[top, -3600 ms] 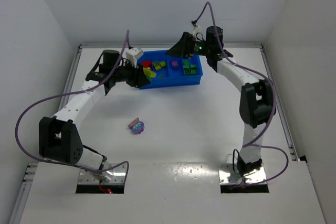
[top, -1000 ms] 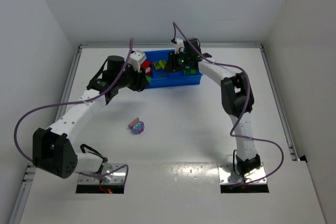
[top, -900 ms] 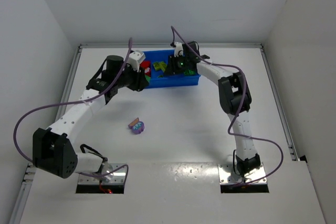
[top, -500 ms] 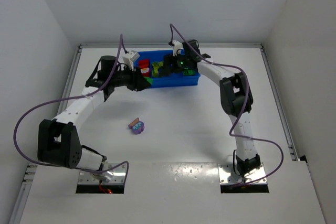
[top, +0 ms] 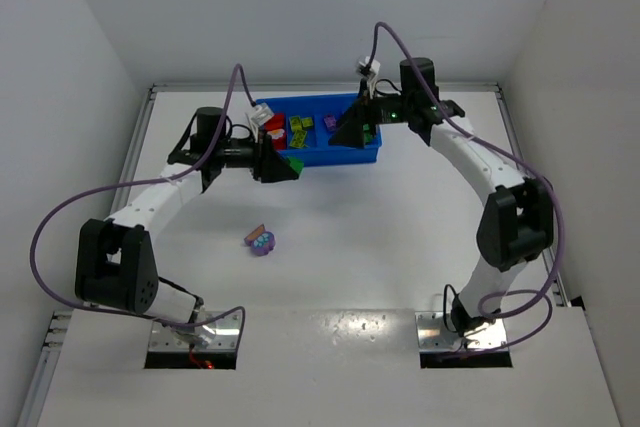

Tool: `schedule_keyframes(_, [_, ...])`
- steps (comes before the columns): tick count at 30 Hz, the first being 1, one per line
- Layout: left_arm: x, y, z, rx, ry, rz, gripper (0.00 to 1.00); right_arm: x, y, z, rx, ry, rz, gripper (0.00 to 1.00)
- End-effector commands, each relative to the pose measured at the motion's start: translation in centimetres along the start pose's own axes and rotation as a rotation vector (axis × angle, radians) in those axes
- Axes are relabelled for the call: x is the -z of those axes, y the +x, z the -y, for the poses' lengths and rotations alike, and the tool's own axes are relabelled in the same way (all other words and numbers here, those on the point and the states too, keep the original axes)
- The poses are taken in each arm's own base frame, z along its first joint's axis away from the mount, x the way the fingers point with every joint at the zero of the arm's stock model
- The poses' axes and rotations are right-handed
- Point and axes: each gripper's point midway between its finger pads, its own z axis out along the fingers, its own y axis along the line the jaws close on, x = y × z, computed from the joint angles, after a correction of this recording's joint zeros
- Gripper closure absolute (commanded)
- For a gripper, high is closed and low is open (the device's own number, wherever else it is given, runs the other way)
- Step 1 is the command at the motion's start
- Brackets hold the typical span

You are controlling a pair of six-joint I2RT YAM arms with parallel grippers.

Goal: Sort the legos into containers by color

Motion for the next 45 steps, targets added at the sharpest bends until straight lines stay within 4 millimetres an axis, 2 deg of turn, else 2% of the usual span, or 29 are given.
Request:
schedule_keyframes(1, [-0.3,-0.6,2.7,-0.112,0.139,-0.002,1.00,0.9,0.1,-4.6,0.001,-0.230,-0.009,0.20])
schedule_keyframes(2, [-0.2,-0.4,2.9,-0.102,0.152,-0.008,1.00,1.0,0.8,-5.2,-0.054,-0.259,-0.031,0.20])
schedule_keyframes(3, [-0.1,-0.7,3.7,-0.110,0.193,-0.006,0.99,0.9,1.0,-6.2,-0.045,-0.303,-0.036,0.20])
schedule_keyframes(5, [-0.1,-0.8,4.9,-0.130,0.253,-0.009,0.96,0.8,1.8,-6.8,-0.043,-0.324,-0.056,0.20])
schedule_keyframes(6, [-0.2,-0.9,5.4,-0.134,0.281,-0.014,0.95,0.8,1.5,-7.4,-0.007,-0.332,-0.050,0.20])
schedule_keyframes(13, [-0.5,-1.2,8.2,-0.178,0.384,-0.028,0.95,0.3,2.0,-8.5,0.003,-0.358,-0.062,0.20])
schedule_keyframes(22, [-1.0,-0.7,8.9,-0.175,0.398,-0.047,0.95,-1.2,1.6,-11.3,0.027,-0.413,-0.082,0.19])
schedule_keyframes(32, [-1.1,-1.0,8.6,-0.185,0.379,-0.044,0.95,-2.2,2.0,-12.9,0.031,-0.438,-0.111,0.18])
schedule_keyframes(34, [-1.1,-1.1,8.7,-0.202,0.370,-0.037,0.95,-2.3,2.0,-12.7,0.040,-0.429,-0.108,0.27])
schedule_keyframes(35, [-1.1,-1.1,8.7,-0.202,0.370,-0.037,0.95,-2.3,2.0,-12.7,0.040,-0.429,-0.108,0.39])
schedule_keyframes(37, [-1.1,-1.2,8.5,-0.202,0.361,-0.037,0.95,-2.6,2.3,-12.9,0.034,-0.438,-0.116,0.49])
schedule_keyframes(38, [-1.2,-1.2,8.5,-0.212,0.361,-0.035,0.95,-2.6,2.3,-12.9,0.034,-0.438,-0.116,0.59])
schedule_keyframes(41, [-1.2,-0.8,8.2,-0.195,0.351,-0.043,0.95,-2.7,2.2,-12.7,0.043,-0.429,-0.114,0.79])
schedule_keyframes(42, [-1.3,-0.8,8.0,-0.206,0.341,-0.040,0.95,-2.7,2.2,-12.7,0.043,-0.429,-0.114,0.90])
schedule_keyframes(44, [-1.2,-0.5,8.0,-0.206,0.330,-0.043,0.95,-2.8,2.3,-12.5,0.044,-0.420,-0.116,0.99])
schedule_keyframes(45, [-1.2,-0.5,7.9,-0.215,0.330,-0.041,0.95,-2.4,1.9,-12.1,0.051,-0.398,-0.108,1.00])
